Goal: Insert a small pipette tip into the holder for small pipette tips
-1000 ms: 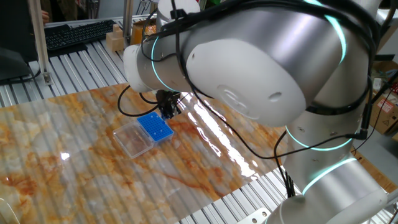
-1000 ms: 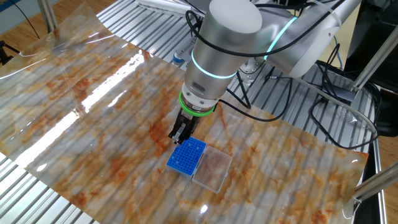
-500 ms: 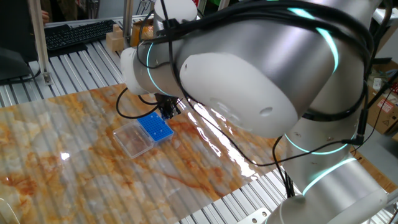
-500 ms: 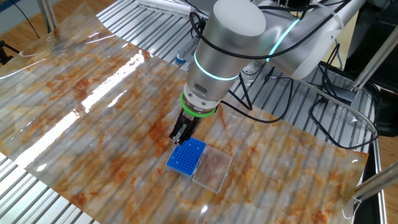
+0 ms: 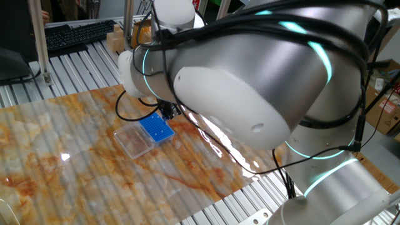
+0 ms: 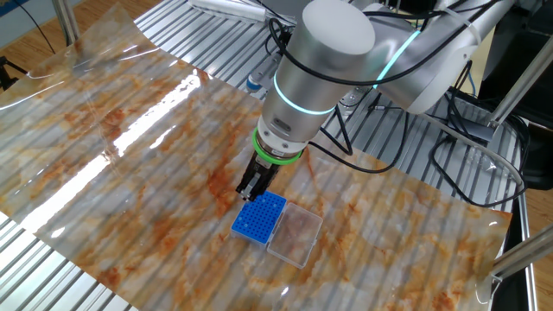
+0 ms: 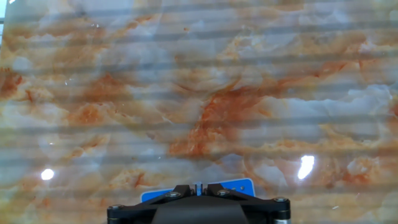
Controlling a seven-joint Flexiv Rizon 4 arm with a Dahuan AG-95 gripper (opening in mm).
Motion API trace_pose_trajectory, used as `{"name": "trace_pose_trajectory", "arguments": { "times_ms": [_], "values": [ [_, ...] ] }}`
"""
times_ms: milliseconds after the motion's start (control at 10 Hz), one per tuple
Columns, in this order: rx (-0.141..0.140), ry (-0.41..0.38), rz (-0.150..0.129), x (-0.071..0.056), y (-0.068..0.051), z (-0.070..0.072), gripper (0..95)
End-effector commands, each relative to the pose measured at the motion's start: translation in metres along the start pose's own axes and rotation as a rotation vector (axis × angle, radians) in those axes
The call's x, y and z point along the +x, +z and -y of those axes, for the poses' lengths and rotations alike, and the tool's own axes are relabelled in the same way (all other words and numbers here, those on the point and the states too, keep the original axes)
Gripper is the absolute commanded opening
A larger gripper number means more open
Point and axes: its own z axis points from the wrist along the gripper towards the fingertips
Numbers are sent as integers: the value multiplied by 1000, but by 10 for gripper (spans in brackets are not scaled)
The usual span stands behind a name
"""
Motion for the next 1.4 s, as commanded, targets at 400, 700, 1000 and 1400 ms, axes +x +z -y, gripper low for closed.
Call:
{"name": "trace_pose_trajectory", "arguments": {
  "times_ms": [400,700,1000,1400],
  "values": [
    [-1,1,19,3,0,0,0],
    [-2,6,28,5,1,-1,0],
    [-2,-1,43,6,3,-1,0],
    [-1,-3,59,7,4,-2,0]
  ]
}}
